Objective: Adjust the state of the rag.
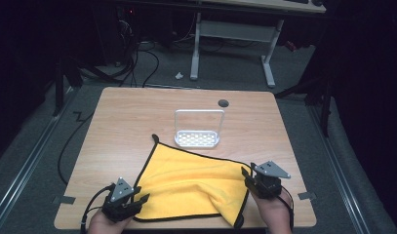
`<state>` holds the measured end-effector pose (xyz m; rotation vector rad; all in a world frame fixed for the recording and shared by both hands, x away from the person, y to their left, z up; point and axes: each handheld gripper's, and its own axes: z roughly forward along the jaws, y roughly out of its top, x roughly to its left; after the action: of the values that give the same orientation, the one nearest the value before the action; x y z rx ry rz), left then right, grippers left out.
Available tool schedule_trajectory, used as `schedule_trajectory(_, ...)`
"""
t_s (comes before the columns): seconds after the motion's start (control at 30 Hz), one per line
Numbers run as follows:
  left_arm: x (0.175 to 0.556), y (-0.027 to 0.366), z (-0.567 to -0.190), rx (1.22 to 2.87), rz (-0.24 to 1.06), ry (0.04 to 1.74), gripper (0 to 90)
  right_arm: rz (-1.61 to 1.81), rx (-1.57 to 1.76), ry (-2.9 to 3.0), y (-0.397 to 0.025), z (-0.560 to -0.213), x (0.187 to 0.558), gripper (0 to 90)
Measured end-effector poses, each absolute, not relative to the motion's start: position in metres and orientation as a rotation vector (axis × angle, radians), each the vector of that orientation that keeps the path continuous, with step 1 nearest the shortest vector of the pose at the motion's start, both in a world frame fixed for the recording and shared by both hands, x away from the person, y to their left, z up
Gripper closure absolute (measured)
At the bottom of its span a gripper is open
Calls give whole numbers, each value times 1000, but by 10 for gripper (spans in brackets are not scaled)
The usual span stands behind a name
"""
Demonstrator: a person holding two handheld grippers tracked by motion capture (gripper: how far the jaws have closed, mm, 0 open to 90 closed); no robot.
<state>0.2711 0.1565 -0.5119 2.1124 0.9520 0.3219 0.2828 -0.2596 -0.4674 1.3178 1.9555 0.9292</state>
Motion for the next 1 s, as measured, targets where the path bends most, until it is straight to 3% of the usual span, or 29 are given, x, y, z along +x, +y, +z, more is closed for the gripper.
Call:
schedule_trajectory(0.27, 264, 141, -524, 2214, 331, 912, 555, 832, 1373, 2138, -249, -512, 260, 638)
schedule_trajectory(0.67, 253, 156, -523, 2175, 298, 930, 556, 756, 1447, 2091, -267, -516, 340, 623)
schedule_trajectory(0.83, 271, 158, -510, 2102, 363, 922, 548, 819, 1330, 2096, -253, -497, 309, 622)
schedule_trajectory(1.0, 280, 150, -520, 2133, 341, 942, 550, 785, 1305, 2166, -242, -512, 283, 625)
